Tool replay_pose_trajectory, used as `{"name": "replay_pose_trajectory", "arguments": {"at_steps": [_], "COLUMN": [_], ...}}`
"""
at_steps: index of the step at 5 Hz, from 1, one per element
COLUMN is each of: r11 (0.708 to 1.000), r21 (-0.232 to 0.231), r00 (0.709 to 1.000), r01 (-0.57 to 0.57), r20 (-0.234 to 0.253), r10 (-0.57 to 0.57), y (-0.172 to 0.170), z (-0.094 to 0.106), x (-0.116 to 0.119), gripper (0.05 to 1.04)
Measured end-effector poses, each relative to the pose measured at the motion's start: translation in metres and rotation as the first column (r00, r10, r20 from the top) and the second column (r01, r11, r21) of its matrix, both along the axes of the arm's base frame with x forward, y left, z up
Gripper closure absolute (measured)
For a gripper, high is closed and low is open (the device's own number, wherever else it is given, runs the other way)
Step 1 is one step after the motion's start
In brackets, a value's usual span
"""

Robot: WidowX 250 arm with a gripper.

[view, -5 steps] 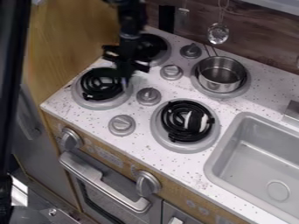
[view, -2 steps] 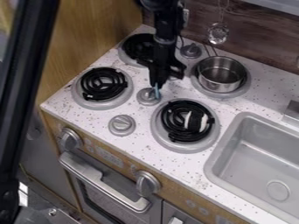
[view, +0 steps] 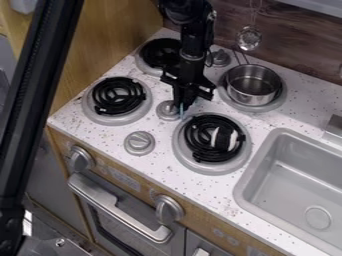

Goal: Move the blue spoon to the middle

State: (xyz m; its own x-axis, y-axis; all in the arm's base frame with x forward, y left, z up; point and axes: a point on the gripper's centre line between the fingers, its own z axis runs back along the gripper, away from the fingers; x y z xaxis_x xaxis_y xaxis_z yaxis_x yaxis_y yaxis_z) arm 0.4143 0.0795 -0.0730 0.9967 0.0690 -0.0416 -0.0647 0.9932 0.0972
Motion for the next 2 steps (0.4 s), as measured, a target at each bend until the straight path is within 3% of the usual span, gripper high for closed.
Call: {"name": "replay_pose_trajectory", "arguments": {"at_steps": [1,2], "r11": [1.0,0.999], "r21": [0.03,-0.027], "r00": [1.0,0.998], "r01": [0.01,-0.026], "r20": [-0.002,0.051], "r10": [-0.01,0.027], "y": [-0.007,-0.022], "z": [0.021,0.059], "x": [-0.011,-0.023], "gripper": [0.547,0.268]}}
